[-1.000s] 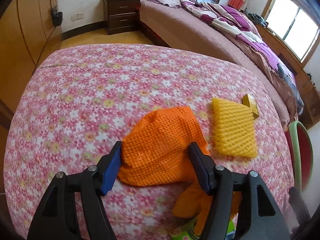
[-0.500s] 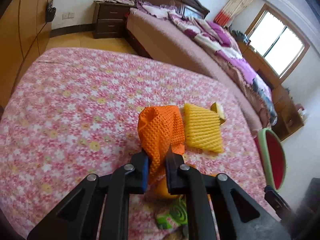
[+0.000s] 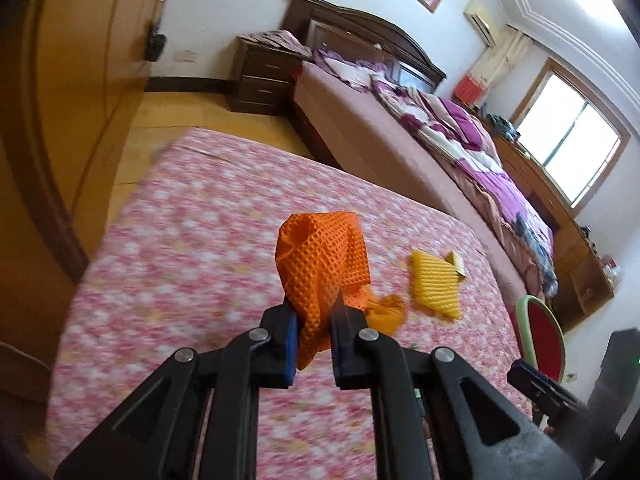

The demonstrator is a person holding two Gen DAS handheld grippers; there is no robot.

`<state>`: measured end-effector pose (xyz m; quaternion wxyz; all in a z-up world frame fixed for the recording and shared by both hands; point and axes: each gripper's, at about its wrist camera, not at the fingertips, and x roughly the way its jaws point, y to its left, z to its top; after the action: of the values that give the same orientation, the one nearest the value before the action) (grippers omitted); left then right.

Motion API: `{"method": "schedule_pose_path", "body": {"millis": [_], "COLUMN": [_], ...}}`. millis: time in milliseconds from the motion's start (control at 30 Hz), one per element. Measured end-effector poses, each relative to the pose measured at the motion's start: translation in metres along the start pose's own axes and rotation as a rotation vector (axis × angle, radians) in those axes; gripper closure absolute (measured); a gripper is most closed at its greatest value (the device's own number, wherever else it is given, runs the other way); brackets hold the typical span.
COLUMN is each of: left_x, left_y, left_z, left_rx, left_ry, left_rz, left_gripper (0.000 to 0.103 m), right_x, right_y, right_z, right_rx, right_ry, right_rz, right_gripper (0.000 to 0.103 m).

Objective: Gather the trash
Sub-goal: 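Grasp the orange mesh net with the left gripper while the right grasps the orange cloth bundle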

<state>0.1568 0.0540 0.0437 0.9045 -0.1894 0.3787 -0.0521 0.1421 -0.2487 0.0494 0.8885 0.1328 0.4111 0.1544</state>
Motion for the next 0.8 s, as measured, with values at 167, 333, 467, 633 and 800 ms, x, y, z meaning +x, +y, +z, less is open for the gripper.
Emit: {"method": "schedule_pose_path", "body": {"millis": [167, 333, 467, 633, 800], "left_x": [-0.006, -0.005, -0.006, -0.003, 0.002], "left_y": [0.026, 0.045, 0.057, 0.062, 0.057], "left_z": [-0.002, -0.005, -0.007, -0.009, -0.011], "left_rx": [-0.038, -0.063, -0.067, -0.08, -0.073], "left_ry": [-0.005, 0.002, -0.014, -0.019, -0.01], "left_rz": [0.024, 0.04, 0.061, 0.054, 0.037], "left_gripper": [0.091, 0.091, 0.091, 0.091, 0.091], "right_x": [0.031, 0.073, 0.104, 0.13, 0.141], "right_y": [0.029, 0.055, 0.063, 0.067, 0.069], "right_z": [0.011, 0.02, 0.026, 0.03, 0.026], "right_rx": [-0.047, -0.082, -0.061, -0.033, -0.036], "right_ry": [0.059, 0.118, 0.141, 0.157, 0.139], "right_rz": [0.036, 0.047, 0.042, 0.027, -0.019], "right_gripper": [0.039, 0.039, 0.039, 0.039, 0.055]}}
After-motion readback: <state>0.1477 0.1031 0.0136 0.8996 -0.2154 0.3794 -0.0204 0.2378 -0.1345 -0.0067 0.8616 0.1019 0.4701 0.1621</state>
